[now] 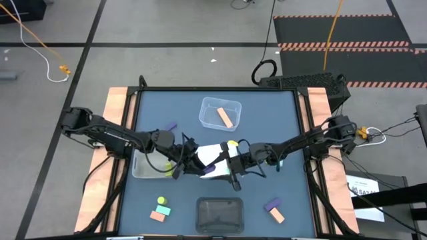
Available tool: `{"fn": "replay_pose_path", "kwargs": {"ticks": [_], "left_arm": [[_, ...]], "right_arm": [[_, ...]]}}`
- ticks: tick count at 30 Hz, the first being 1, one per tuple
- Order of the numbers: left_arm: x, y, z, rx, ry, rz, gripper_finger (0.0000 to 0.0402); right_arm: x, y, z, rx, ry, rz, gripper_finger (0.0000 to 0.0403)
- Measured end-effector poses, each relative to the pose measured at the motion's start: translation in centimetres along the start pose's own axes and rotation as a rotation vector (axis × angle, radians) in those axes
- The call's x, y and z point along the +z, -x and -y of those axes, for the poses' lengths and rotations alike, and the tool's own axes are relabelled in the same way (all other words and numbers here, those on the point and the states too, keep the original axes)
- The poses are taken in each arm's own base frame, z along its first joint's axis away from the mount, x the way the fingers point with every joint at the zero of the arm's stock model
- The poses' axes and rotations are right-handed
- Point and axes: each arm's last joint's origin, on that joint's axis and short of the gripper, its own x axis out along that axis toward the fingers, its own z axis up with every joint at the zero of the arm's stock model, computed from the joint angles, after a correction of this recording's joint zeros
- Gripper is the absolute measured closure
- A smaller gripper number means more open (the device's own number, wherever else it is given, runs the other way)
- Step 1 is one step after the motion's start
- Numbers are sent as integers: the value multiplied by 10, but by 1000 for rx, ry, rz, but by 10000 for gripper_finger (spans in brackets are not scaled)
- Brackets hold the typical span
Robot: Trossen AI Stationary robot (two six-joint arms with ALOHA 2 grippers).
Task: Sort & place blocks by color
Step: Put the top purple block into the black bin
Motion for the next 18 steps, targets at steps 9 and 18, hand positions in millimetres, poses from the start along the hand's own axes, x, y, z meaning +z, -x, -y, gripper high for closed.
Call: {"fn": "replay_pose_path", "kwargs": {"ticks": [9, 18], "left_arm": [[0, 0, 0, 1, -4, 0, 297], [1, 0, 1, -17, -10, 13, 297]], "right_arm": [[2, 0, 1, -8, -19, 8, 263], [2, 1, 0, 4, -7, 7, 342]]}}
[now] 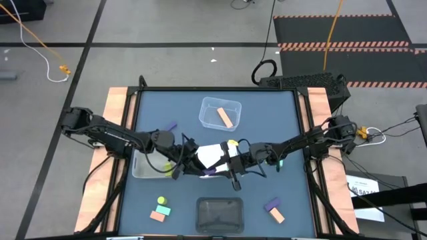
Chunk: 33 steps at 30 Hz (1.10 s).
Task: Sort & place blocks by color
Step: Put the top purple block into the black bin
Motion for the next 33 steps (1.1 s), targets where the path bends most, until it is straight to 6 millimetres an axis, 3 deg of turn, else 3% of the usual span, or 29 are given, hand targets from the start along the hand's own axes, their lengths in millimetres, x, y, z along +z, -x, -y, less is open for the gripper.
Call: {"fn": "replay_pose_path", "kwargs": {"ticks": [3, 5, 11, 18, 25, 33], "left_arm": [[1, 0, 1, -8, -6, 15, 291], [2, 0, 1, -2, -11, 21, 261], [3, 0, 1, 8, -7, 37, 171], [3, 1, -1, 12, -8, 30, 149], [6, 8, -19, 121, -25, -1, 147], [6, 19, -42, 249, 10, -57, 147]], "right_arm": [[1, 0, 0, 7, -3, 11, 345], [2, 0, 0, 21, -33, 11, 365], [14, 8, 1, 51, -170, -32, 368], [35, 24, -1, 65, -412, -125, 368], [39, 22, -36, 148, -609, -155, 368], [30, 16, -79, 48, -667, -195, 368]]}}
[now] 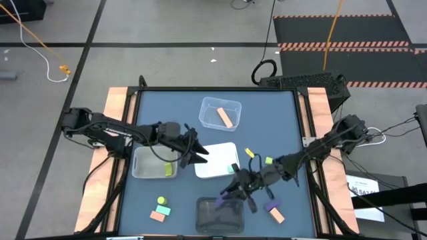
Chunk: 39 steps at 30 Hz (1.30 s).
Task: Sort & place blocks by color
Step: Put the top purple block into the black bin, then adjust the white bin
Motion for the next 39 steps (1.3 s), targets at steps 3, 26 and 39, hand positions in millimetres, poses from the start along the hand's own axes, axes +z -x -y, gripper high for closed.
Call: {"fn": "replay_pose_path", "kwargs": {"ticks": [3, 26, 39], "left_arm": [[-2, 0, -2, 17, 11, -20, 147], [-22, 5, -17, 140, -16, -239, 147], [-10, 32, -58, 311, 33, -254, 147]], "right_arm": [[-16, -8, -4, -21, -41, -2, 367], [-69, -44, 3, -29, -110, -38, 275], [-19, -24, 1, -45, -17, 19, 192]]}}
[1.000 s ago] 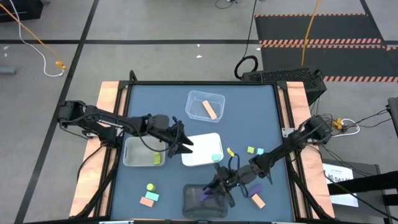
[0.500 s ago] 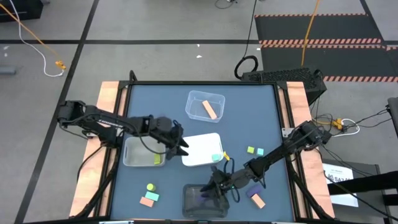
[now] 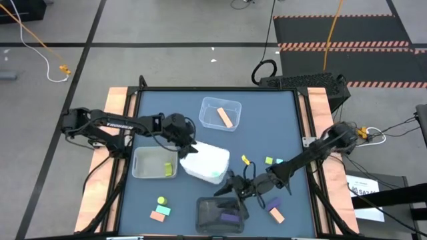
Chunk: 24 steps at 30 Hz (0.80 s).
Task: Sort & place blocks by color
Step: Adjust the white bin
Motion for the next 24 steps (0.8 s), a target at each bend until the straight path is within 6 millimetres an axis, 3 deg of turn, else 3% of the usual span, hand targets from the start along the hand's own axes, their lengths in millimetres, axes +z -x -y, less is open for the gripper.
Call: {"fn": "replay_pose_path", "kwargs": {"ticks": [5, 11, 18, 24], "left_arm": [[4, 4, -5, 10, 16, 32, 147], [3, 0, 6, -35, 31, 37, 147], [5, 5, 5, 1, 55, 63, 147], [1, 7, -2, 137, 158, 47, 147]], "right_arm": [[23, 19, -7, -10, 26, -15, 191], [33, 32, -9, -45, 88, -48, 191], [25, 33, 21, -354, 47, -116, 191], [26, 34, 33, -412, -14, -141, 191]]}}
